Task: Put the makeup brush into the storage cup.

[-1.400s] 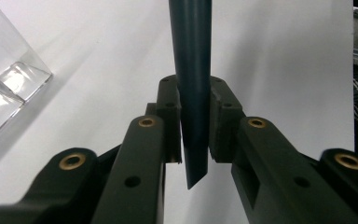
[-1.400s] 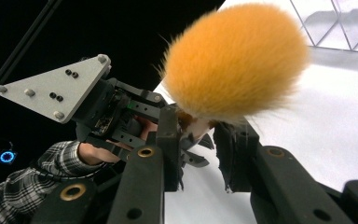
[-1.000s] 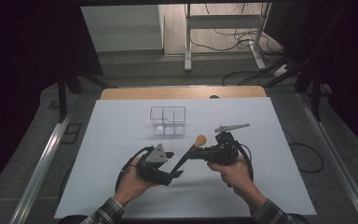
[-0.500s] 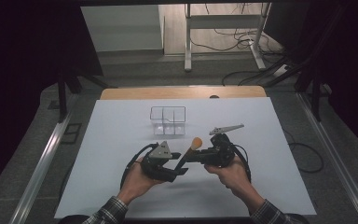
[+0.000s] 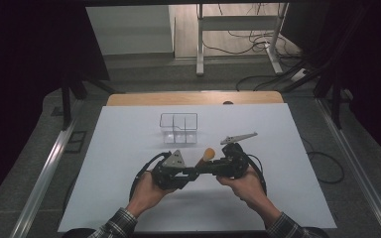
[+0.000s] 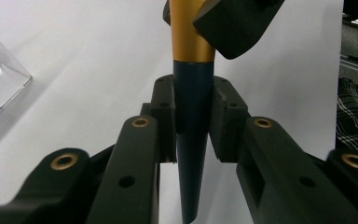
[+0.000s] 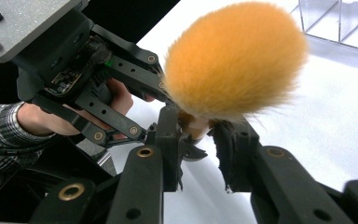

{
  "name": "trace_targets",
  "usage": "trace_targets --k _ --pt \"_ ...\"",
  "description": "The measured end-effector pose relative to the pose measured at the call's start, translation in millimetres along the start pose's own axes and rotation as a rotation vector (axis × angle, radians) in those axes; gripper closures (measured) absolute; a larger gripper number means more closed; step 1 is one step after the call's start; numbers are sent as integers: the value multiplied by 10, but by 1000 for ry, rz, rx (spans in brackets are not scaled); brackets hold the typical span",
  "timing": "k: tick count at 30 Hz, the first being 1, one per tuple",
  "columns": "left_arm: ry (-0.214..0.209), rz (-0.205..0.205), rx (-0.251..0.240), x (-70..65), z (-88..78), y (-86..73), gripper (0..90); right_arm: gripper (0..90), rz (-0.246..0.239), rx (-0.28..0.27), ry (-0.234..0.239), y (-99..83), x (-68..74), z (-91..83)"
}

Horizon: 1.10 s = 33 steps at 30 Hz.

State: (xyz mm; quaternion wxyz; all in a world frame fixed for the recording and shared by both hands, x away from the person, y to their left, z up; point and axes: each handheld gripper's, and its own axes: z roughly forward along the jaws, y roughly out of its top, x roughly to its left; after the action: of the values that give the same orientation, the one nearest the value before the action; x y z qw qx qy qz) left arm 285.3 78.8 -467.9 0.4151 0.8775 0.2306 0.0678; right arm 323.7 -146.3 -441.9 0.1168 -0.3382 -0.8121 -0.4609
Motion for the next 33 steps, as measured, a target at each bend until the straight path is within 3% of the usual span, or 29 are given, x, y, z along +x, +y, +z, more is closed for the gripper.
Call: trace_targets --k 4,8,9,15,18,22,33 --pt "18 7 20 22 -14 2 743 635 -13 0 -12 -1 1 4" --pt "26 -7 20 49 -25 -8 743 538 -53 4 -48 1 26 6" --pt "27 -27 4 40 -16 -9 743 519 -58 6 -55 1 31 5" --pt "34 -32 16 62 -31 -15 743 398 -96 22 -96 -13 30 6" --pt "36 -54 2 61 -31 -20 742 364 -117 29 -112 -22 32 9" --pt "43 -43 13 83 -57 -26 742 323 -147 44 -138 -37 36 14" --pt "59 -64 4 135 -120 -53 742 229 -197 70 -187 -74 27 29"
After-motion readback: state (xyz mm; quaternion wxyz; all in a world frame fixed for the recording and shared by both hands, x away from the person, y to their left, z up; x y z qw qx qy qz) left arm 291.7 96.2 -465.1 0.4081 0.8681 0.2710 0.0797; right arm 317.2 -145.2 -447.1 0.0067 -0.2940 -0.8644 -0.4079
